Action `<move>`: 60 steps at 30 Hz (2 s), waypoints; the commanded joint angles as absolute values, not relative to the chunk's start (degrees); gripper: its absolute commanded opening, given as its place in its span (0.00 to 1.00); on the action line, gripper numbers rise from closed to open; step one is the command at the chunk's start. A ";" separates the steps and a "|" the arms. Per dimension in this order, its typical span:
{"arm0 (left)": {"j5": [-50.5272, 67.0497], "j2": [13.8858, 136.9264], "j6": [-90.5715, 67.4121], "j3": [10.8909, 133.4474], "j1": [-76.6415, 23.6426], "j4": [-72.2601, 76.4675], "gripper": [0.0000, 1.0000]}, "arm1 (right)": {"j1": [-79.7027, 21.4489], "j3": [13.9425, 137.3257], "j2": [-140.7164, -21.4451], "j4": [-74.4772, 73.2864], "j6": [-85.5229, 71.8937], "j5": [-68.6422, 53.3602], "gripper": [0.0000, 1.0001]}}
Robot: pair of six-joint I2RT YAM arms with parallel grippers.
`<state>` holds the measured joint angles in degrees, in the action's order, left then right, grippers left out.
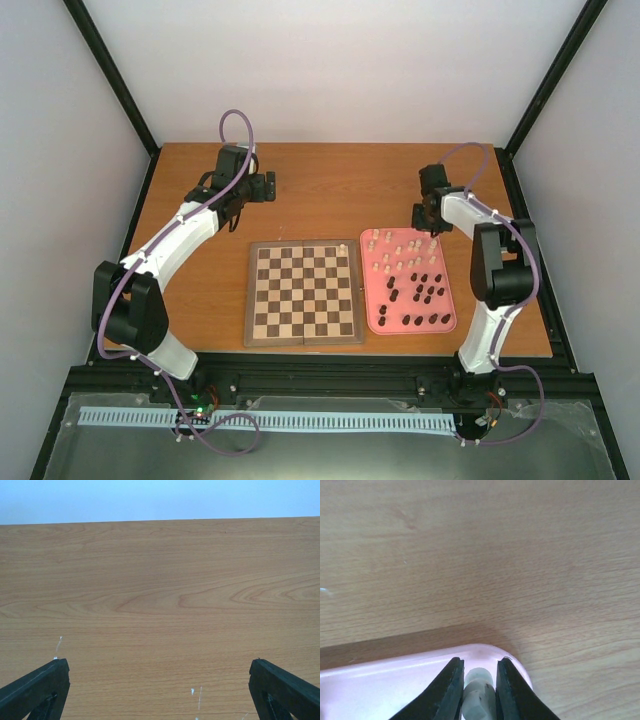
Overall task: Set up the chess pieces on the board
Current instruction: Pick up the chess piece from the storage box, then place the chess piece on the chessboard.
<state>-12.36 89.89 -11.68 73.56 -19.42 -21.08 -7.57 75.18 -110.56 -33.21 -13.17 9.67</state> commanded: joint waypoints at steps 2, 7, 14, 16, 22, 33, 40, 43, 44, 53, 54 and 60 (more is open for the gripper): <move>-12.66 90.13 -11.24 75.25 -19.69 -21.97 1.00 | -7.64 76.46 -102.79 -33.55 -13.48 9.38 0.19; -12.59 90.34 -11.25 75.44 -19.69 -22.06 1.00 | -10.89 78.40 -99.48 -35.94 -13.08 10.53 0.19; -12.74 90.14 -11.18 75.39 -19.68 -22.13 1.00 | -24.22 79.41 -95.90 -38.59 -13.88 11.94 0.19; -12.59 90.13 -11.17 75.37 -19.69 -22.04 1.00 | -27.93 79.28 -95.48 -38.95 -14.47 11.55 0.19; -12.59 90.38 -11.16 75.50 -19.69 -22.07 1.00 | -36.62 78.48 -95.57 -39.84 -16.20 13.62 0.19; -13.08 90.42 -11.20 75.51 -19.69 -22.30 1.00 | -42.59 73.07 -96.66 -37.10 -18.04 9.29 0.19; -13.10 90.75 -11.25 75.55 -19.69 -22.25 1.00 | -43.05 70.65 -98.13 -34.55 -18.49 7.20 0.19; -13.18 90.79 -11.21 75.56 -19.69 -22.39 1.00 | -43.45 70.64 -99.57 -33.69 -18.61 7.33 0.19; -13.26 90.71 -11.24 75.58 -19.69 -22.41 1.00 | -43.62 70.73 -100.17 -33.56 -18.62 7.63 0.19; -13.36 90.88 -11.16 75.60 -19.69 -22.32 1.00 | -44.38 71.96 -103.89 -32.76 -18.49 10.09 0.19; -13.36 90.96 -11.16 75.61 -19.69 -22.30 1.00 | -44.38 71.94 -104.15 -32.56 -18.46 10.23 0.19; -13.36 91.17 -11.16 75.76 -19.69 -22.32 1.00 | -44.73 71.63 -104.97 -31.34 -18.44 11.86 0.19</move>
